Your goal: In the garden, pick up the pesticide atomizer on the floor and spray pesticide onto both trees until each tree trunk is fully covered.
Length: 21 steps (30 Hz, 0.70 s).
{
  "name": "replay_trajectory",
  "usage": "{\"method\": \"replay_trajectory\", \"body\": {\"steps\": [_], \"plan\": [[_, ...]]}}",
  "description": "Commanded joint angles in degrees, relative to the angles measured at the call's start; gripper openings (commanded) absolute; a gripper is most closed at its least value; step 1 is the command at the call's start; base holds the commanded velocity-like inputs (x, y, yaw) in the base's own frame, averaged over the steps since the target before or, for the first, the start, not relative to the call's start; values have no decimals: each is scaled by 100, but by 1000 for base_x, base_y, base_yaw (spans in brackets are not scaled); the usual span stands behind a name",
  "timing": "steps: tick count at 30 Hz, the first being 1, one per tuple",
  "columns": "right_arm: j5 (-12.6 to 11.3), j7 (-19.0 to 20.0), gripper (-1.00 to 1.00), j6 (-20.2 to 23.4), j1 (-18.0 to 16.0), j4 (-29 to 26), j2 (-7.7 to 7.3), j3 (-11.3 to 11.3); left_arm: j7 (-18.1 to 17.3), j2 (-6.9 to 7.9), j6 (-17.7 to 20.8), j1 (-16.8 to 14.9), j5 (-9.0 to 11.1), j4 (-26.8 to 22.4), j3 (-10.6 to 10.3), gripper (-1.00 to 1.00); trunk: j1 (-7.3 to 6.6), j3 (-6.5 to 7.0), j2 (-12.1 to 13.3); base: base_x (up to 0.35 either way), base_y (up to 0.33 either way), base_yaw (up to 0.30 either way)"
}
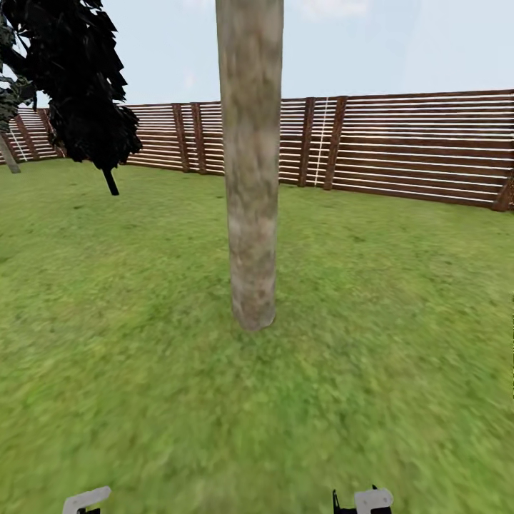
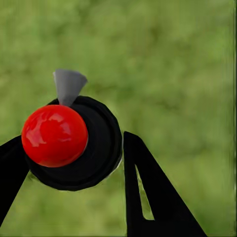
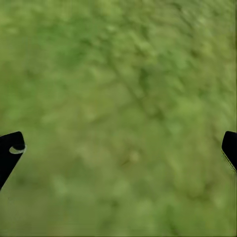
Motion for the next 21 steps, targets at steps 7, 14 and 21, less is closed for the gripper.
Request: {"method": "replay_trajectory", "body": {"steps": [7,14,21], "plan": [[-21,-13,100,7,-5,-8,0,-10,5,-8,0,0,4,0,-4,-100,0,14,0,321,-60,-118],[-2,-16,100,10,-6,-19,12,-9,-35,-21,2,-6,-45,-108,-54,-100,0,14,0,282,-187,-1],[622,558,100,223,-6,-1201,-2,-4,-800,227,16,-98,-821,-867,-311,-100,0,14,0,281,-205,0]]}}
